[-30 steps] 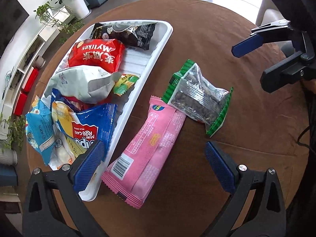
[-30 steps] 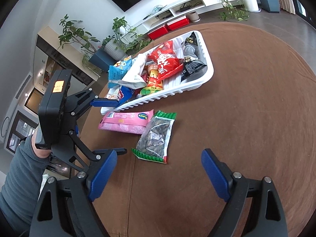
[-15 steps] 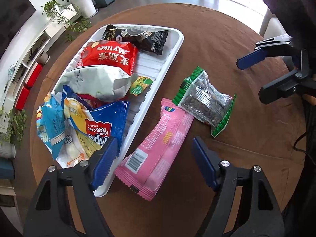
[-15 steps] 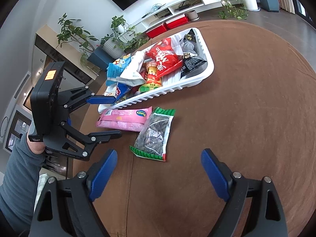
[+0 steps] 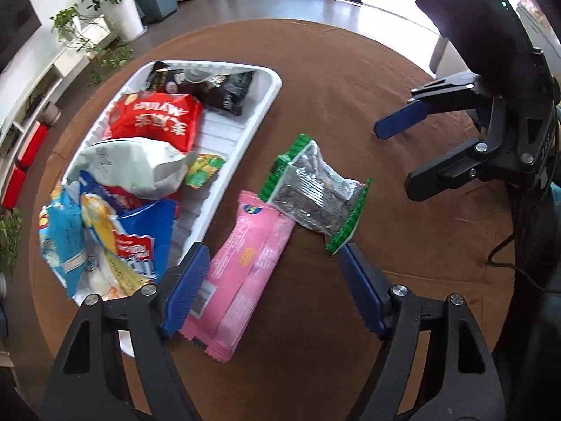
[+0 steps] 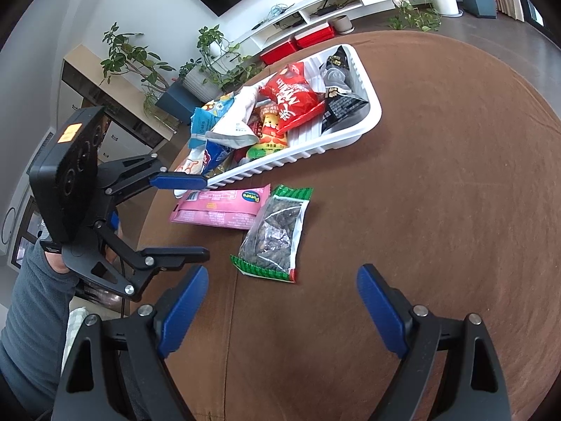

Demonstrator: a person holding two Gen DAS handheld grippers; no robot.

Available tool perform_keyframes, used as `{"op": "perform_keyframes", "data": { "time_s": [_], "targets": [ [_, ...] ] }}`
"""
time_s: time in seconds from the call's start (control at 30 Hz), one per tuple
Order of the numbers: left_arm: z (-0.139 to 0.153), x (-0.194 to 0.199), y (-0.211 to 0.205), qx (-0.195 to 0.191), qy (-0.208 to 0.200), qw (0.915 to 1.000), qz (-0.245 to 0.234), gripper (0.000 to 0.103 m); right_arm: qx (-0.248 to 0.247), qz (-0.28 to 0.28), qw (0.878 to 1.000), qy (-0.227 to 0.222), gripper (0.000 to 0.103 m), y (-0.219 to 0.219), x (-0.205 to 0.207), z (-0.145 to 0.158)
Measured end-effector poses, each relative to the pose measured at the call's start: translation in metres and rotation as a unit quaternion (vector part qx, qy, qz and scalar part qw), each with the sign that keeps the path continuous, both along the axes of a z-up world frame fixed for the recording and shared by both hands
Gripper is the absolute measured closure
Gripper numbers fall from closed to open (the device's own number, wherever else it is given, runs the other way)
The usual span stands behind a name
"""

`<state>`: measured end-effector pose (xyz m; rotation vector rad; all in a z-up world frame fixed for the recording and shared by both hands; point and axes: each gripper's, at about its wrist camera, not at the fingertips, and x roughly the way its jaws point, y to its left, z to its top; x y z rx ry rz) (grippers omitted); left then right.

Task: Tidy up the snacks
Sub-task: 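Grasp the pink packet with the left tool while the right tool grasps the clear seed bag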

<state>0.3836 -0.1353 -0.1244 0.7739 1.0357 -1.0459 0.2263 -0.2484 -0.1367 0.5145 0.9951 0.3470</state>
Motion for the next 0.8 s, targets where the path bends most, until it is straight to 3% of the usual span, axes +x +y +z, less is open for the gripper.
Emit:
{"op": "perform_keyframes", "data": {
  "time_s": [0.1,0.23,0.33,0.53,0.8],
  "targets": [
    [-0.015,-0.003,-0.005,0.032,-0.011,0.9994,-0.001,0.028,0.001,-0.001,1.000,0.003,0.014,0.000,0.001,-0.002],
    [-0.025,-0.003,-0.007,0.040,0.009,0.9991,0.003,0.028,0.001,0.000,1.000,0.004,0.014,0.000,0.001,-0.003],
    [-0.036,0.001,-0.007,0.062,0.023,0.9978,0.011,0.044,-0.001,0.001,1.000,0.005,0.014,0.000,0.002,-0.003],
    [-0.035,-0.005,0.005,0.051,0.038,0.9973,0.036,0.047,-0.010,0.003,1.000,0.009,0.015,0.004,0.005,-0.003],
    [-0.028,-0.006,0.031,0.020,0.049,0.9921,0.114,0.047,-0.047,0.001,0.999,0.013,0.016,0.012,0.015,0.002]
  ]
}}
